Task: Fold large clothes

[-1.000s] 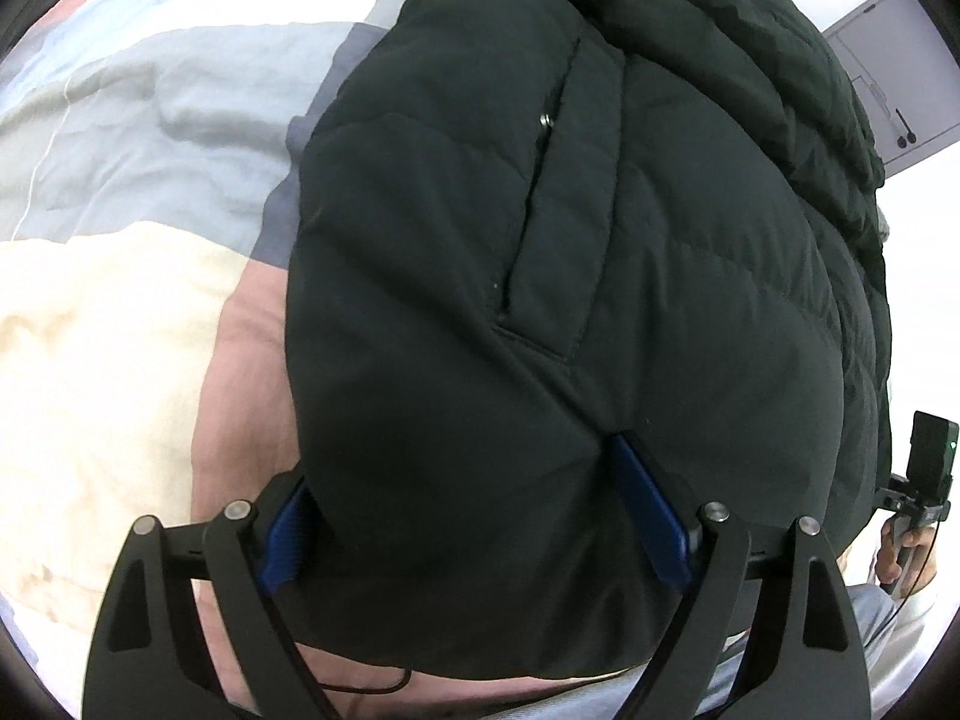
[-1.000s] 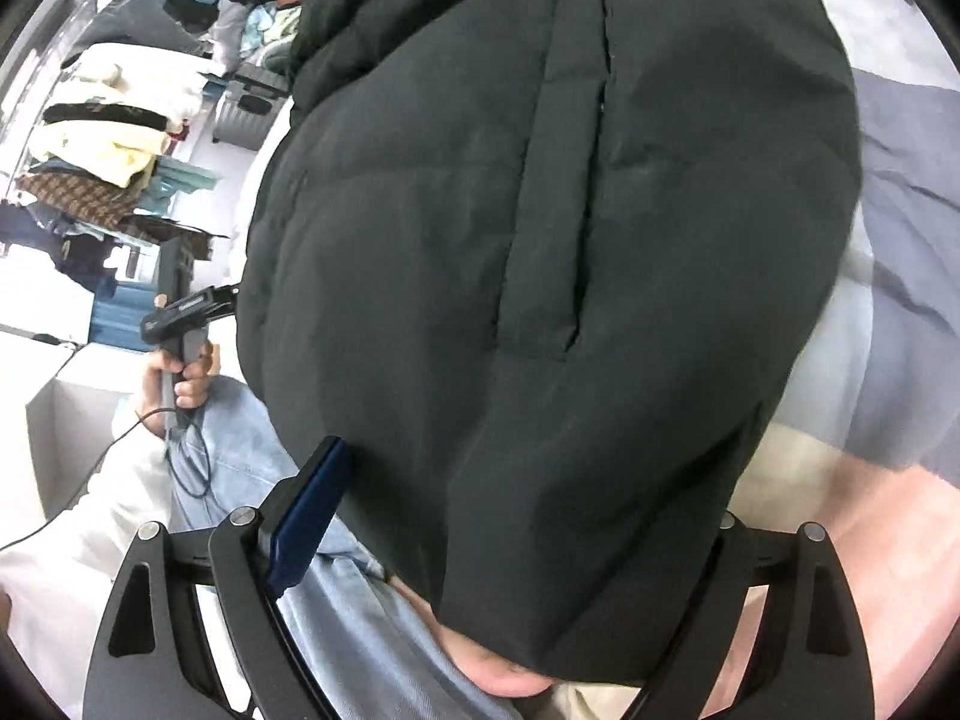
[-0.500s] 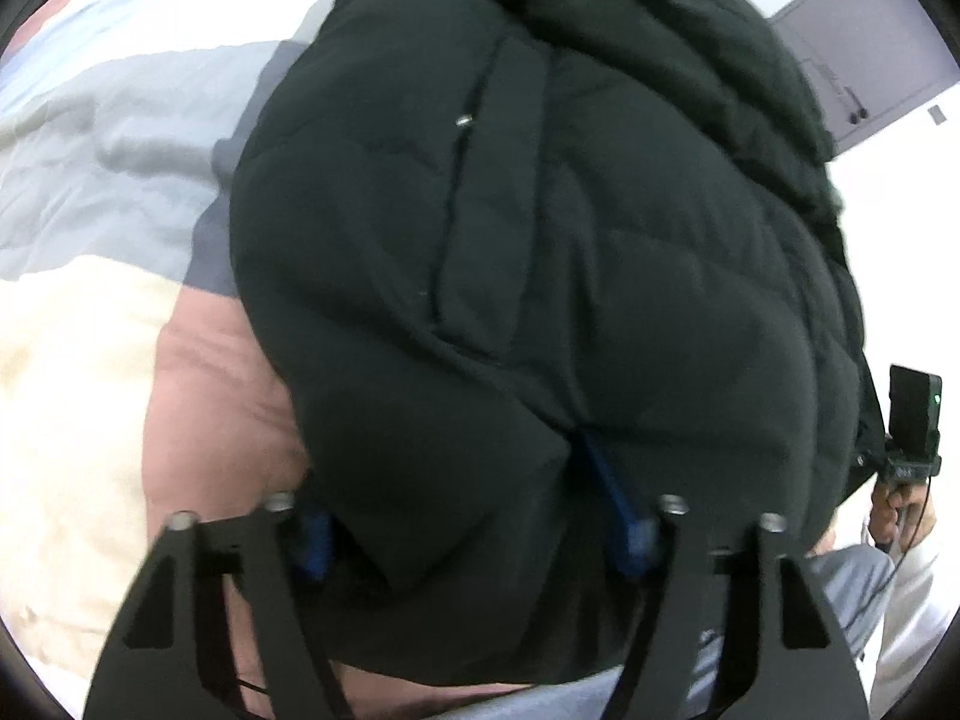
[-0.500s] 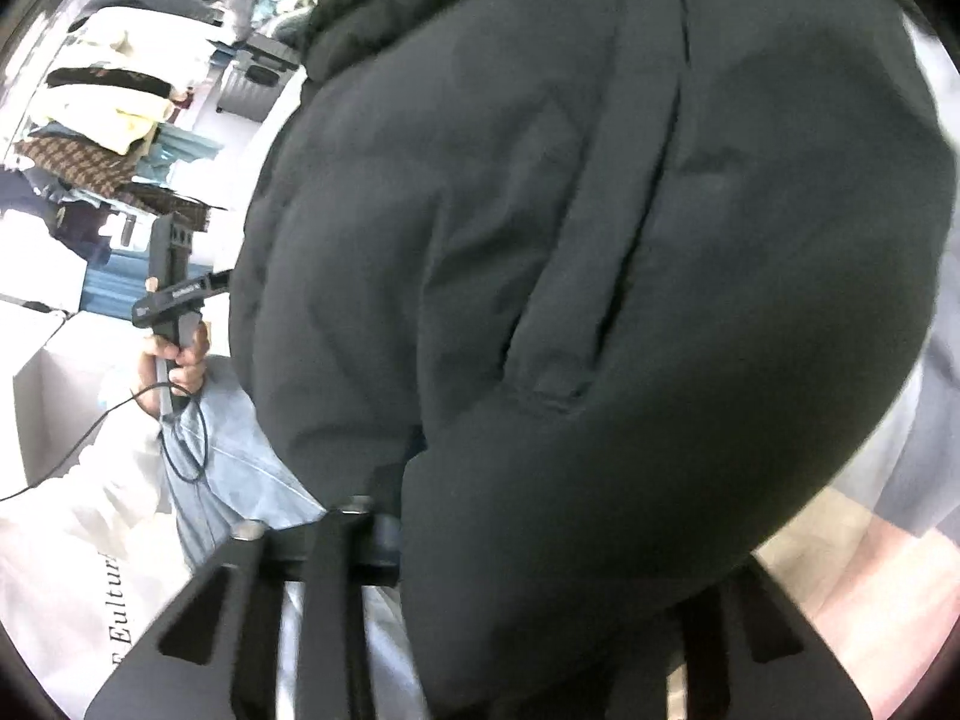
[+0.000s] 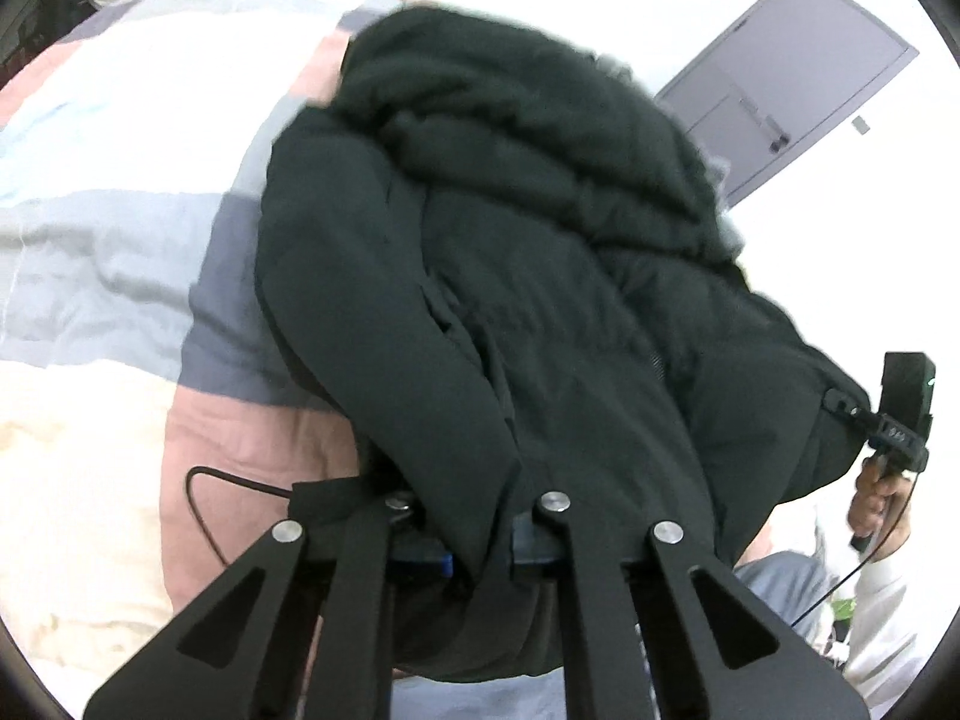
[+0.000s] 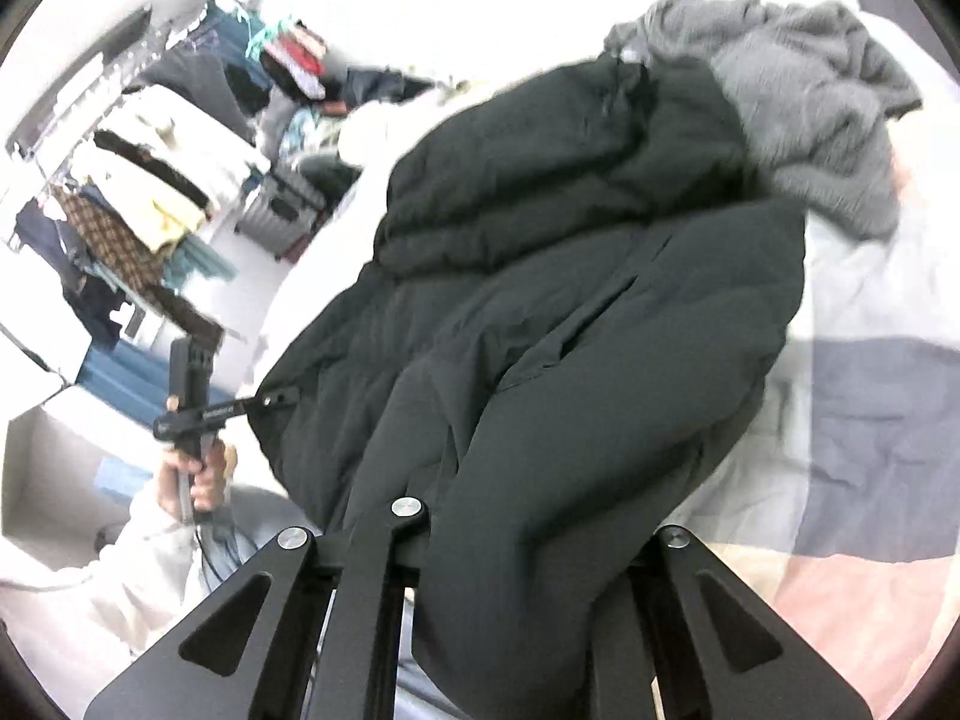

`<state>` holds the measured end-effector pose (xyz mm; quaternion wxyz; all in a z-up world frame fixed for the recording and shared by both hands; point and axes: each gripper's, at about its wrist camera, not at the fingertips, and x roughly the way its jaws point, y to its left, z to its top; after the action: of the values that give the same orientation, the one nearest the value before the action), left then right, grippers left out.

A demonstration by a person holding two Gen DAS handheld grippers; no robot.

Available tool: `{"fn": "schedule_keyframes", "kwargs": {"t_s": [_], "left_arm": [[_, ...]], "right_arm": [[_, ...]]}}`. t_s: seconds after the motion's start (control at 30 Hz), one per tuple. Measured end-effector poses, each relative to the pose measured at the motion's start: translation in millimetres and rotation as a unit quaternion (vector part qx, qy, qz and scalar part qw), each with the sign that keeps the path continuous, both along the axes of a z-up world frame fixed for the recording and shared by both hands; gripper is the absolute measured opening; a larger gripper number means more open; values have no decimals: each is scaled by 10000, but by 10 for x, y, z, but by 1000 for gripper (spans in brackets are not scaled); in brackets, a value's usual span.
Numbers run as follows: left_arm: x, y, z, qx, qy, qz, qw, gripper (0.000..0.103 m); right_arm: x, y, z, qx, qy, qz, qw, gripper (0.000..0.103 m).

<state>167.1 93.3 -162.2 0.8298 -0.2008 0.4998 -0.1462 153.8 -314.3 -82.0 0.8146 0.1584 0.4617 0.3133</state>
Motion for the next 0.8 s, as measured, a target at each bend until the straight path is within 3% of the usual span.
{"fn": "schedule_keyframes", "kwargs": {"t_s": [0.2,0.5,0.67,0.8], "left_arm": [[-263,361,349,-623,-276,308,9972,7],[-984,820,794,-1618,-804,871,9797,4],[-1429,924,997,-1807,-1085,1070,9716,4],[-1810,964,1189,-1678,-1290,1097,9712,4]], "right_arm": [[-202,-103,344,279,-383,-332,9983,8],[-734,-416,669,810,-667,-618,9926,8],[-1169,-486,777,926,-750,-695,9904,8],[-1503,-478,895,950,-804,-718,9896,8]]}}
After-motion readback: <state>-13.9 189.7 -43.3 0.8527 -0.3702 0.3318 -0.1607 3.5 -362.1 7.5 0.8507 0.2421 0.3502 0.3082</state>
